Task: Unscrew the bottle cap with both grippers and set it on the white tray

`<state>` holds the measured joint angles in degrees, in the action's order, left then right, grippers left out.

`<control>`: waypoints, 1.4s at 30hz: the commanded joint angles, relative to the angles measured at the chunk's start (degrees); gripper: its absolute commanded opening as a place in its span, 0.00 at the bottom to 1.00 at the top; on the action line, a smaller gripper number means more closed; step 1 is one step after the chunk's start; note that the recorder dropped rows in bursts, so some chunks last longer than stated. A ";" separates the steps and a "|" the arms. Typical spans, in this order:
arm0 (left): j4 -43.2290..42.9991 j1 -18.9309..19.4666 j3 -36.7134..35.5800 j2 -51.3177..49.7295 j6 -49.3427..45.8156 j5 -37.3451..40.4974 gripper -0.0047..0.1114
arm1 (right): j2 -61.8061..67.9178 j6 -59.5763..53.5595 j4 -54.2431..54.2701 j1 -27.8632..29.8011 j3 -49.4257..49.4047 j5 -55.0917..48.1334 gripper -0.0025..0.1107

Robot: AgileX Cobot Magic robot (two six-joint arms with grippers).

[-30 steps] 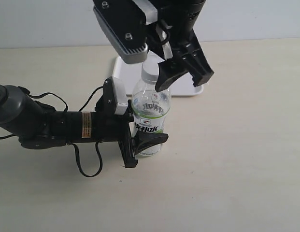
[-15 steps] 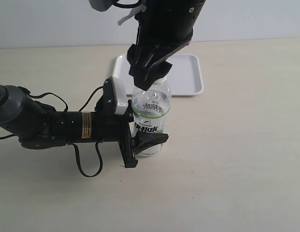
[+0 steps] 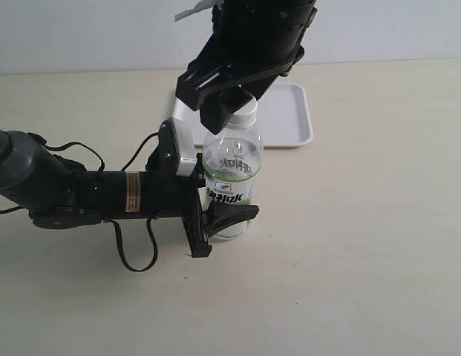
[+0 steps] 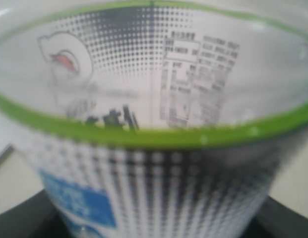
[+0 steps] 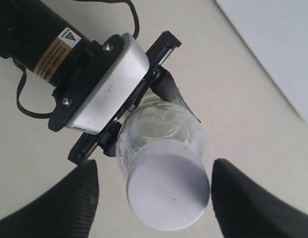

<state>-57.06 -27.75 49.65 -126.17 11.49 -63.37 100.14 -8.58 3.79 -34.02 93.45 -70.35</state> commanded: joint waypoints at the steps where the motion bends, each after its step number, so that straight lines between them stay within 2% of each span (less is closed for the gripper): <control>1: -0.58 -0.26 -0.15 0.30 0.44 1.18 0.04 | -0.32 0.29 -0.10 -0.01 -0.12 0.39 0.52; 4: -0.58 -0.26 -0.15 0.30 0.44 1.18 0.04 | -0.32 0.29 -0.10 -0.01 -0.12 0.39 0.41; 11: -0.58 -0.26 -0.15 0.30 0.44 1.18 0.04 | -0.32 -0.17 -0.10 -0.01 -0.12 0.39 0.08; 13: -0.58 -0.26 -0.15 0.30 0.44 1.18 0.04 | -0.32 -0.86 -0.83 -0.01 -0.12 0.39 0.02; 18: -0.58 -0.26 -0.15 0.30 0.44 1.18 0.04 | -0.32 -3.77 -2.25 -0.01 -0.12 0.39 0.02; 26: -0.58 -0.26 -0.15 0.30 0.44 1.18 0.04 | -0.32 -19.06 -0.94 -0.01 -0.12 0.39 0.02; 42: -0.29 -0.26 -0.15 0.30 0.44 1.60 0.04 | -0.32 -59.35 -1.27 -0.01 -0.12 0.39 0.02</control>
<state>-57.29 -27.75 49.65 -126.17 11.49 -63.37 100.03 -61.92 3.27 -34.02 93.45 -70.68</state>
